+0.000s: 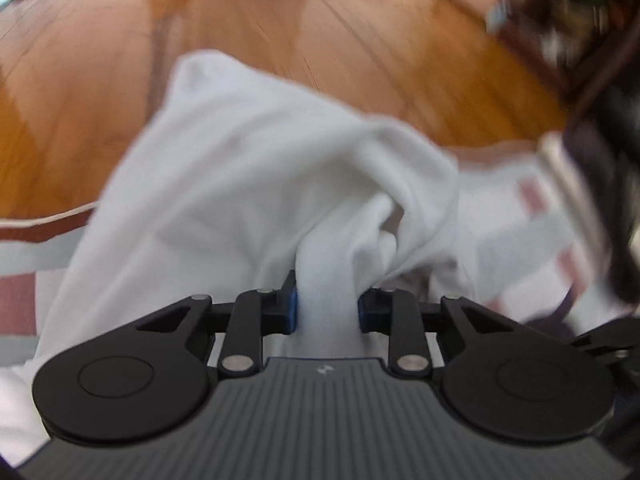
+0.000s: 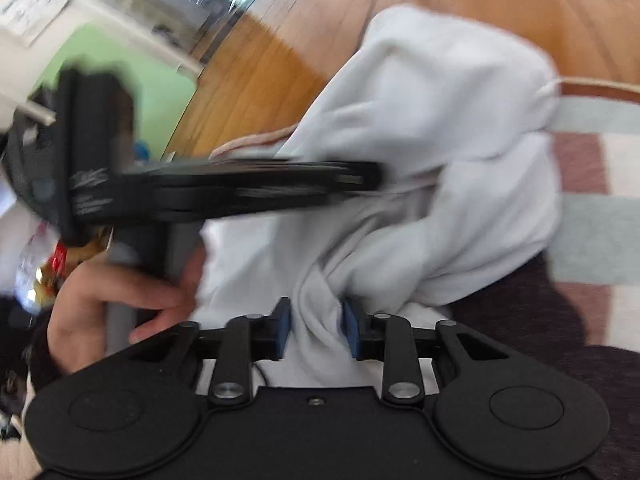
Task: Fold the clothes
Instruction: 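Pinch the T-shirt fabric with the right gripper and lift it up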
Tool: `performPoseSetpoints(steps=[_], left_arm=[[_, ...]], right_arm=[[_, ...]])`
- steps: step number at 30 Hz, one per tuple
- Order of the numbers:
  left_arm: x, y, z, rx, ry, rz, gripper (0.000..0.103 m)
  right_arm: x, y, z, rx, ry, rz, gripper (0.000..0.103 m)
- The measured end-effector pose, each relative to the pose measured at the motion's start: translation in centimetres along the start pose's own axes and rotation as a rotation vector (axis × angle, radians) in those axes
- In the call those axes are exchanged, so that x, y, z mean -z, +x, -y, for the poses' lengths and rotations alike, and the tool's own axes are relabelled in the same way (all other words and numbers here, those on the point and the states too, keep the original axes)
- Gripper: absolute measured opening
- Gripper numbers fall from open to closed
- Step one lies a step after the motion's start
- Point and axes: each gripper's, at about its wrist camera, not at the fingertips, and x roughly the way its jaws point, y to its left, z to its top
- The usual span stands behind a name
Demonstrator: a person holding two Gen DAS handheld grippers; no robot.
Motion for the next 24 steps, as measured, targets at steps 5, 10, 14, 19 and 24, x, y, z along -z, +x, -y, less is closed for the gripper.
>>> performPoseSetpoints(steps=[5, 10, 14, 19, 24], left_arm=[[0.1, -0.8, -6.4, 0.000, -0.302, 0.028, 0.029], [0.7, 0.9, -6.9, -0.009, -0.356, -0.039, 0.029], [0.3, 0.8, -5.9, -0.032, -0.296, -0.028, 0.029], [0.2, -0.7, -5.4, 0.086, -0.277, 0.054, 0.024], [-0.1, -2.6, -4.8, 0.245, -0.267, 0.164, 0.026]], right_arm=[[-1.0, -2.1, 3.2, 0.060, 0.195, 0.189, 0.064], [-1.5, -1.1, 4.9, 0.131, 0.298, 0.180, 0.068], [-1.9, 1.4, 5.9, 0.155, 0.314, 0.131, 0.068], [-0.6, -0.1, 4.8, 0.303, 0.132, 0.308, 0.013], [1.4, -8.4, -1.5, 0.540, -0.113, 0.806, 0.011]])
